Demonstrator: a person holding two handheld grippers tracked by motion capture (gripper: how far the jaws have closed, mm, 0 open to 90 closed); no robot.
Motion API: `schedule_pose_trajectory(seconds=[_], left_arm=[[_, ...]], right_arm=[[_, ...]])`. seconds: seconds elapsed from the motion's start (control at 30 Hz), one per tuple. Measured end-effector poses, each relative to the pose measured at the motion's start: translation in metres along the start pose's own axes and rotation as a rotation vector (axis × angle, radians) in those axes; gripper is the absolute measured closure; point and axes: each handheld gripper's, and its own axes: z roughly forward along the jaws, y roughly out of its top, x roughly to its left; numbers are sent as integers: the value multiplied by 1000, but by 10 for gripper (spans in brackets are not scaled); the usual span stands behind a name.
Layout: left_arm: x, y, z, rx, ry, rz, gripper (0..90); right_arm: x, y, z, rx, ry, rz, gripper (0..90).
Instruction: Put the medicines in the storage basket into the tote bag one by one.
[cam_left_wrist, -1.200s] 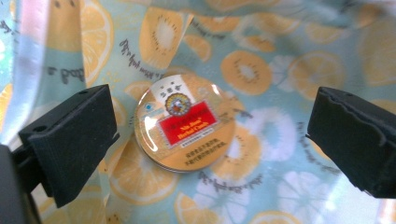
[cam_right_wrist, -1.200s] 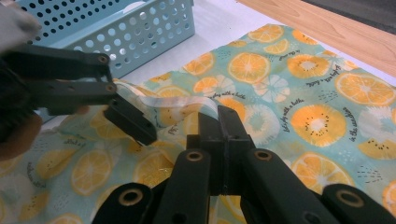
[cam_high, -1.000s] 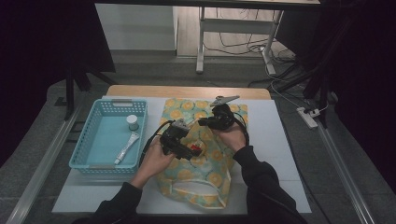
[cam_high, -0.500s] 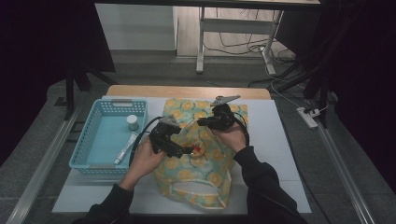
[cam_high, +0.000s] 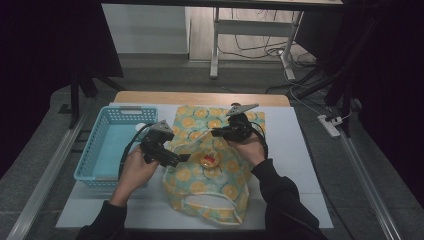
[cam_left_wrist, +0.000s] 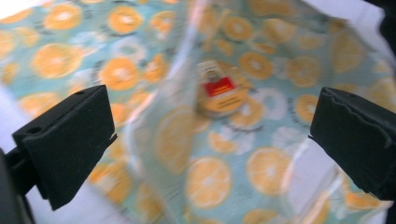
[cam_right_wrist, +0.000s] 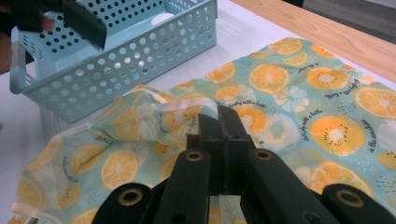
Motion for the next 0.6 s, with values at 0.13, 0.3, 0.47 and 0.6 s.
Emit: schedule_pose_trajectory(seconds=[0.13, 0.3, 0.47, 0.6], left_arm=[[12, -11, -12, -7, 35, -39, 0], [29, -23, -23, 9, 84, -80, 2], [45, -37, -28, 38, 143, -104, 17], [57, -48, -30, 61, 176, -133, 31]], right_arm=[[2, -1, -2, -2, -1, -8, 900], [4, -5, -4, -7, 5, -10, 900], [6, -7, -5, -4, 10, -8, 900], [6, -8, -7, -7, 13, -6, 900]])
